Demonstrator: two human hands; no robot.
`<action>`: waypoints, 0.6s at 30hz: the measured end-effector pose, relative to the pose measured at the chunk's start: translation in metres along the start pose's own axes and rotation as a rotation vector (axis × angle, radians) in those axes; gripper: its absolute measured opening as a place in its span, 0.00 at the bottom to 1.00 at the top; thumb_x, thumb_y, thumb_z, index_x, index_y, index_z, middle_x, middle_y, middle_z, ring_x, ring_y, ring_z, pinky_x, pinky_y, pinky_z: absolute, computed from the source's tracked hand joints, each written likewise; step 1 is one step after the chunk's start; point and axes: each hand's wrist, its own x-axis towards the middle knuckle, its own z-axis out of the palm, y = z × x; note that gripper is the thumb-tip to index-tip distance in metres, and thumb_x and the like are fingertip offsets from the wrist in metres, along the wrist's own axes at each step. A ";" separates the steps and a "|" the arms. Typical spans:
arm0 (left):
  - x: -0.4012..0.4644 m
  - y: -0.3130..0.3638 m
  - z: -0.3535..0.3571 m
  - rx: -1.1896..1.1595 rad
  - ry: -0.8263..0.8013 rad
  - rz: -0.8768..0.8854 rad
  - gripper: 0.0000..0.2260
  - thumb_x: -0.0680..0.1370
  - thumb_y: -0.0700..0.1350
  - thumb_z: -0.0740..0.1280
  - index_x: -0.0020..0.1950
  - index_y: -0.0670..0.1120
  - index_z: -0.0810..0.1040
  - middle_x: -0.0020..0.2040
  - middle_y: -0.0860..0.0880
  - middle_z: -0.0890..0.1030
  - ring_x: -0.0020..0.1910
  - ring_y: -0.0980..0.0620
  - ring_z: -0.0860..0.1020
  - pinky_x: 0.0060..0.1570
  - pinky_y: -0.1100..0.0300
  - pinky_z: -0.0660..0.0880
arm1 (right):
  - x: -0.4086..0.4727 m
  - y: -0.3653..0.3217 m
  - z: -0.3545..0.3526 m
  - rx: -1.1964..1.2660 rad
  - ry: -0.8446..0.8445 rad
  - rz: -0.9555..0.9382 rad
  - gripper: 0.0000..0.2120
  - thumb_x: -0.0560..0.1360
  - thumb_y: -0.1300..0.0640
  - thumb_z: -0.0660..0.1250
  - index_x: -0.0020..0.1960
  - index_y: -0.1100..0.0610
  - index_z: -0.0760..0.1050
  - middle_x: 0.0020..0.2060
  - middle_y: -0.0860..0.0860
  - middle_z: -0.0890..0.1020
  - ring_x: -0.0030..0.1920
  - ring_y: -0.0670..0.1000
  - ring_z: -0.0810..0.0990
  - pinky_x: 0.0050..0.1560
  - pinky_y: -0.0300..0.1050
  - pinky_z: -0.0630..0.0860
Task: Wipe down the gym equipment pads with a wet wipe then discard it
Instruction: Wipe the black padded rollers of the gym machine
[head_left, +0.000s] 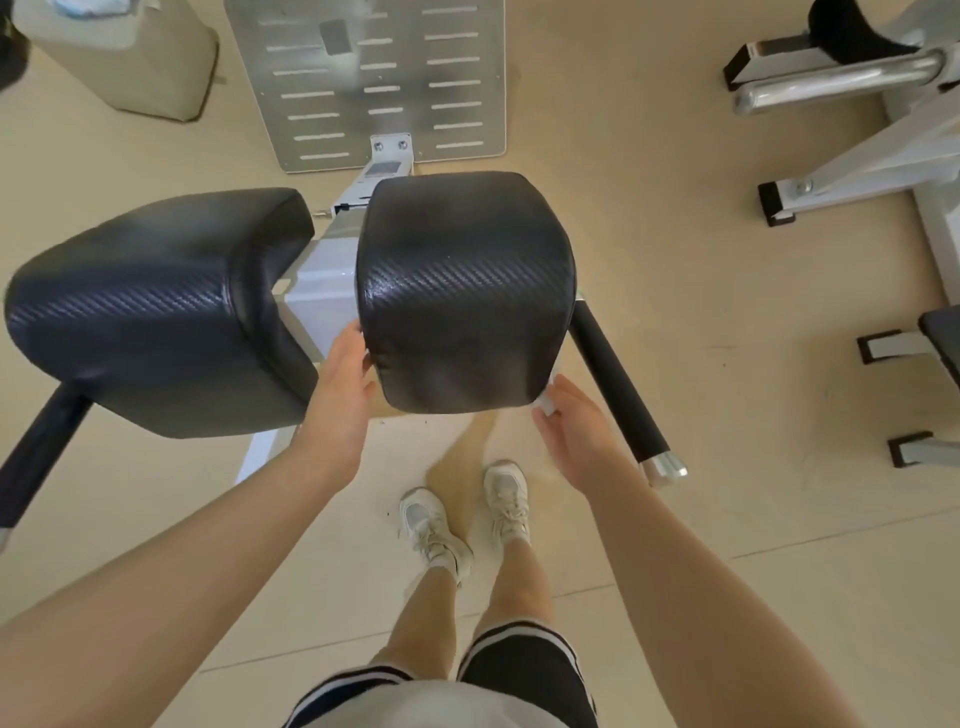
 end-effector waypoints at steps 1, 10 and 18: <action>0.004 -0.006 0.003 -0.050 0.034 -0.024 0.13 0.82 0.53 0.50 0.60 0.58 0.71 0.57 0.61 0.76 0.60 0.59 0.72 0.62 0.62 0.65 | 0.007 0.007 0.001 0.060 0.019 0.044 0.16 0.80 0.63 0.57 0.67 0.58 0.67 0.68 0.51 0.70 0.67 0.50 0.67 0.68 0.43 0.64; 0.015 -0.039 0.000 -0.191 0.088 -0.227 0.25 0.80 0.60 0.45 0.73 0.50 0.64 0.70 0.54 0.68 0.69 0.54 0.66 0.72 0.53 0.57 | 0.019 0.045 0.022 0.420 0.073 0.215 0.14 0.81 0.65 0.54 0.65 0.66 0.65 0.55 0.61 0.76 0.58 0.56 0.76 0.66 0.50 0.68; -0.016 -0.035 0.008 -0.076 0.186 -0.202 0.21 0.81 0.57 0.48 0.68 0.49 0.68 0.63 0.53 0.72 0.61 0.53 0.71 0.65 0.55 0.64 | -0.019 0.035 0.042 -0.084 -0.345 0.288 0.09 0.80 0.67 0.54 0.53 0.62 0.72 0.47 0.56 0.80 0.51 0.55 0.78 0.60 0.48 0.71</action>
